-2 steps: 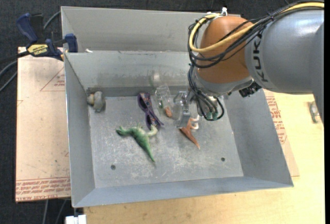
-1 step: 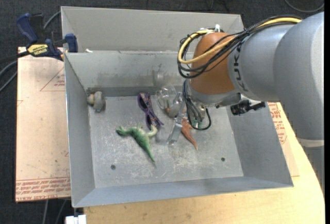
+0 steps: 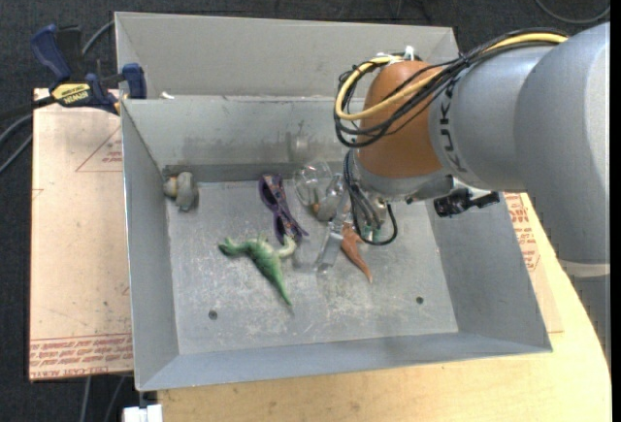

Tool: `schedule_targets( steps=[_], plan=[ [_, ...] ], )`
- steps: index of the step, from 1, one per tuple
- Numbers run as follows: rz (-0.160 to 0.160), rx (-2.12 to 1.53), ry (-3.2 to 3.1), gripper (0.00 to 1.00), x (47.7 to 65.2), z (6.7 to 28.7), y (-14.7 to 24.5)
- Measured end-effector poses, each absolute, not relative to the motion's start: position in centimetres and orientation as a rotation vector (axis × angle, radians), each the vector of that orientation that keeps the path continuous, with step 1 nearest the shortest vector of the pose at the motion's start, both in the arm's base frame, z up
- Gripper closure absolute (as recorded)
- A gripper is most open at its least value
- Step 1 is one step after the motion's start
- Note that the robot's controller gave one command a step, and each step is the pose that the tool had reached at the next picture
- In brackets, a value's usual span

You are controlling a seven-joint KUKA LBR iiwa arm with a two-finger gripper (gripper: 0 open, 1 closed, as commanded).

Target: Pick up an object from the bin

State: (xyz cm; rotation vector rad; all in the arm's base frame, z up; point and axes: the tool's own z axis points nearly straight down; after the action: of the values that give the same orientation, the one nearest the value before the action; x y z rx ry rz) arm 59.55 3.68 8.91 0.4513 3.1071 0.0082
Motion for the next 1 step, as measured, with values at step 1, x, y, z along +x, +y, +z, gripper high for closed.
schedule_targets(
  steps=[1],
  plan=[
    [0.03,0.65,3.05,0.0,60.13,7.99,-0.44]
  ],
)
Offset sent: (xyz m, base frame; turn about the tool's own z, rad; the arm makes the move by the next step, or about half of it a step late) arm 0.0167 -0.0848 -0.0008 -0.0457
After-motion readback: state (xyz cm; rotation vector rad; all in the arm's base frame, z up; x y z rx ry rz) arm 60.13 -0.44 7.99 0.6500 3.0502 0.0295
